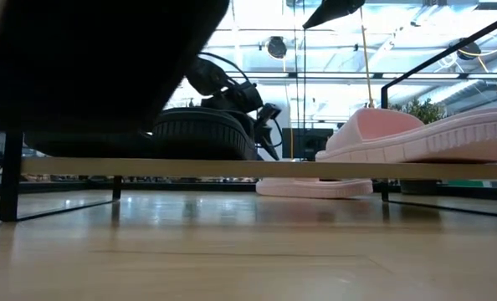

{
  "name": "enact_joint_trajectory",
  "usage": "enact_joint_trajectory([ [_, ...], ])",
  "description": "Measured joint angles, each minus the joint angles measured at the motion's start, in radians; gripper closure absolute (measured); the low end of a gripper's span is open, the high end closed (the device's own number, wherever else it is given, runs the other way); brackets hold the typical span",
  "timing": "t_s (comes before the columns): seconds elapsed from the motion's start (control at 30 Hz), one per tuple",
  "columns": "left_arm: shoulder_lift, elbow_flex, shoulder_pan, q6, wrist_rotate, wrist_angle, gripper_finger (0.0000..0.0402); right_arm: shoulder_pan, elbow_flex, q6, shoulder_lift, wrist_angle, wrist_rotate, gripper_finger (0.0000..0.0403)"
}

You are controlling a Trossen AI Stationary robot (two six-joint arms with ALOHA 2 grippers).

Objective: Pick and place slides into the shelf
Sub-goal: Put the pink slides on the shelf

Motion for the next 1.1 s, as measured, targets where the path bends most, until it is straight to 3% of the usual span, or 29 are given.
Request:
enact_joint_trajectory([
  [0.33,0.000,0.000,0.016,-0.045,0.126,0.083,0.0282,0.000,0.000,0.000,0.000,-0.007,0.005,0.0206],
  [0.5,-0.039,0.000,0.026,-0.032,0.167,0.146,0.0282,0.000,0.000,-0.047,-0.001,0.003,0.111,0.0206],
  [0.73,-0.240,0.002,0.051,0.026,0.098,0.196,0.0282,-0.002,0.000,-0.029,-0.001,-0.019,0.128,0.0206],
  [1.1,-0.664,0.002,0.119,0.124,-0.032,0.260,0.0282,-0.002,0.000,-0.005,-0.001,-0.031,0.128,0.0206],
])
